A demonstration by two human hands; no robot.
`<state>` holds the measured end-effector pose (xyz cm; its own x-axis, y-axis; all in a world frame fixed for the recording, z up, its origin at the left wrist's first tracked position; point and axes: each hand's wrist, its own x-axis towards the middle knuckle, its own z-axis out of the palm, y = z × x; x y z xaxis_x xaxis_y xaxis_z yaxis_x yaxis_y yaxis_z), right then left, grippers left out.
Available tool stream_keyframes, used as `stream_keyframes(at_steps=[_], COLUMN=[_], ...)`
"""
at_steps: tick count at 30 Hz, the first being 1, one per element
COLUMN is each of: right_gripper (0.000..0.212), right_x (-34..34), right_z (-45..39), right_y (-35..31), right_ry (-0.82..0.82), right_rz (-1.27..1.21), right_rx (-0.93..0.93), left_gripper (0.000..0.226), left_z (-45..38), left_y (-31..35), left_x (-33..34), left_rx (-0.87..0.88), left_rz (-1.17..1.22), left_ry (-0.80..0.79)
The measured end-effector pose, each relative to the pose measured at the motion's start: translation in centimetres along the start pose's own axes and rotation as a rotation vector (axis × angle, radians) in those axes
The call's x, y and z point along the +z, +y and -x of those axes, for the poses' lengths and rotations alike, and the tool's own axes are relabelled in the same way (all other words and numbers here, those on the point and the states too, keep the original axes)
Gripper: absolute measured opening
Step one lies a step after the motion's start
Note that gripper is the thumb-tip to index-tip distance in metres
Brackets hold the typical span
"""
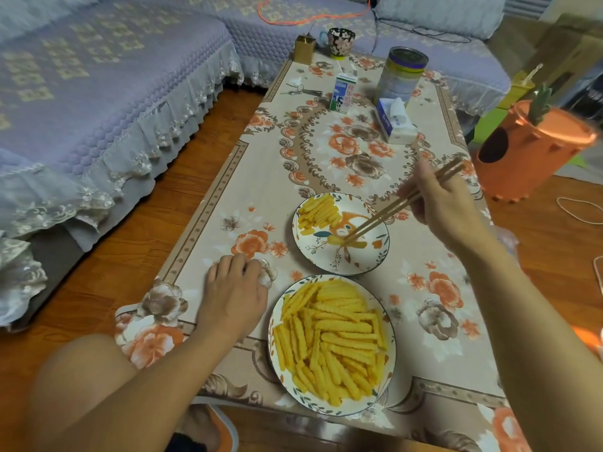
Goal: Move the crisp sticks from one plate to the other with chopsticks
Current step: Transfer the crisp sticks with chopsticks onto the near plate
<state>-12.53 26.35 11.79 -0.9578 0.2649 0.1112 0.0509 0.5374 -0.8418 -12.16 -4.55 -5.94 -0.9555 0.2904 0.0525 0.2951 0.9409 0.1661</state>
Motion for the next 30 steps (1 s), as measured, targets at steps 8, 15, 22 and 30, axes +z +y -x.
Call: stream_keyframes(at_steps=[8,15,22,30], right_gripper=[0.049,0.048,0.044,0.044], right_x=[2.7,4.5,1.4,2.8], right_z=[5.7,6.4,4.0,0.1], right_y=[-5.2,-4.1,-4.8,-0.3], right_ry=[-0.328,-0.488,-0.246,0.278], right_rz=[0.027,0.157,-0.031,0.06], right_rx=[-0.284,-0.336,-0.21,0.021], left_gripper=[0.041,0.042,0.04,0.041], left_z=[0.1,0.1,0.1,0.0], left_y=[0.0,-0.1,-0.1,-0.2], left_x=[-0.2,-0.1,0.0,0.1], left_rx=[0.007,0.013,0.009,0.009], left_rz=[0.002,0.007,-0.004,-0.008], left_ry=[0.01,0.009,0.012,0.003])
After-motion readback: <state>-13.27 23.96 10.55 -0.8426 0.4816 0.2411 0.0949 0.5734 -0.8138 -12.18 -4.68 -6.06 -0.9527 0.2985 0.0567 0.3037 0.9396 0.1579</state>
